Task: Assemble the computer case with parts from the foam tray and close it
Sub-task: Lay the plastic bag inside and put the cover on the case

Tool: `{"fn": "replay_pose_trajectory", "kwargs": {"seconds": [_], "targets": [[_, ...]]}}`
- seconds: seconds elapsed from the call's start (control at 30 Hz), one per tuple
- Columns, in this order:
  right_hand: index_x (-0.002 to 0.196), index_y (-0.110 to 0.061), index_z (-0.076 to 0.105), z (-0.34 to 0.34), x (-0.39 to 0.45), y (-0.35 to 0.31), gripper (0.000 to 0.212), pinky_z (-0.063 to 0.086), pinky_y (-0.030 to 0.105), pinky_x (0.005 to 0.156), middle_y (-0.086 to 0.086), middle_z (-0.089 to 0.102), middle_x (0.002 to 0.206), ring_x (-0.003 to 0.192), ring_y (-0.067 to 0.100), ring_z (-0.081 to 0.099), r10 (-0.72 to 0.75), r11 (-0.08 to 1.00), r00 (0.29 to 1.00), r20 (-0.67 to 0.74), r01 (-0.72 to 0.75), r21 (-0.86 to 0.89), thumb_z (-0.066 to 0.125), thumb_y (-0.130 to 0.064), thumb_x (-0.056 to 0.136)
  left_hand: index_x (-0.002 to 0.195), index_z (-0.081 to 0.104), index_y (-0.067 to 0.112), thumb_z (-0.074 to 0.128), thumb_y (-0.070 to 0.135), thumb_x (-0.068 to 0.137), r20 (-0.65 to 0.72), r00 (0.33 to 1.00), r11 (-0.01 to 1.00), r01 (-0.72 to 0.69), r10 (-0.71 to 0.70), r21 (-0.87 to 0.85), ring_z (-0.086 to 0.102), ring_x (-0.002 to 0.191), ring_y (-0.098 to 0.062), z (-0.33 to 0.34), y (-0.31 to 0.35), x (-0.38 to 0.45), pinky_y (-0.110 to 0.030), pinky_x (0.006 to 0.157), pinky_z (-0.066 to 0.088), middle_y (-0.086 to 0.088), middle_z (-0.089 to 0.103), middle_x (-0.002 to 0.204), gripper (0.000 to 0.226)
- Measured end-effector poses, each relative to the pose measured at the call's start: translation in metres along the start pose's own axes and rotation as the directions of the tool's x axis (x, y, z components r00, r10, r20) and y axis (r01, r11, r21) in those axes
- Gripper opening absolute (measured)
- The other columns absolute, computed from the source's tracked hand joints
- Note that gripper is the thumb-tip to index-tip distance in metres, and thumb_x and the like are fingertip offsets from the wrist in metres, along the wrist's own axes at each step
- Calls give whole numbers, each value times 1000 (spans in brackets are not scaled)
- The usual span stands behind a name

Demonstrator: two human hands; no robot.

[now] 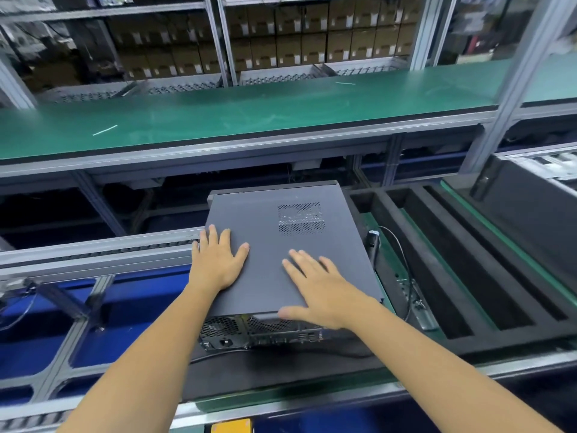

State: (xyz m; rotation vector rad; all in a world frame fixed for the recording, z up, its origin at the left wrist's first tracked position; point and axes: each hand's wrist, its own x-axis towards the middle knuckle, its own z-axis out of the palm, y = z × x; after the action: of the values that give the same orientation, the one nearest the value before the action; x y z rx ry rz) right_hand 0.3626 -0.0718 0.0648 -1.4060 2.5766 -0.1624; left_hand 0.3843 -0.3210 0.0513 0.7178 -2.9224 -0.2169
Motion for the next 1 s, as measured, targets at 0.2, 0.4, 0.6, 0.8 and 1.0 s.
{"fn": "replay_pose_trajectory", "kwargs": {"seconds": [0.2,0.4,0.6,0.8,1.0], "targets": [[156,-11,19,13,5,6,99,11,44,120,9,14,164,151,22,9,-5,994,985,-170,-13,-105,20,-81,87,132,35,-4,36,57,91,-51,937,928,333,-345,-169,51,112,-40,0,6,8,-46,89,41,-22,47,129,73],[154,-10,27,12,6,9,99,15,42,120,10,23,162,149,24,18,-19,996,979,-204,1,-88,21,-81,85,130,38,-5,35,55,93,-67,927,921,354,-368,-161,52,110,-39,-2,10,14,-44,88,42,-21,49,127,71],[157,-16,19,9,2,11,96,10,39,121,4,15,164,150,19,9,2,1000,986,-167,-5,-19,25,-81,86,129,38,-1,36,50,95,-2,948,930,313,-319,-193,52,111,-38,-15,4,-15,-44,86,41,-18,49,128,62],[153,-20,30,5,-13,16,87,8,40,118,4,21,160,148,16,10,45,999,981,-189,-44,7,34,-77,88,124,43,9,41,50,92,4,956,912,281,-293,-298,54,106,-33,-13,-20,-75,-38,79,39,-10,55,123,52],[154,-32,21,0,-51,35,89,13,55,116,9,6,163,150,28,3,364,931,923,-123,-358,73,33,-83,83,137,37,22,69,48,80,64,981,709,175,-181,-683,53,99,-14,-15,-37,-123,-31,80,41,9,52,118,70]]}}
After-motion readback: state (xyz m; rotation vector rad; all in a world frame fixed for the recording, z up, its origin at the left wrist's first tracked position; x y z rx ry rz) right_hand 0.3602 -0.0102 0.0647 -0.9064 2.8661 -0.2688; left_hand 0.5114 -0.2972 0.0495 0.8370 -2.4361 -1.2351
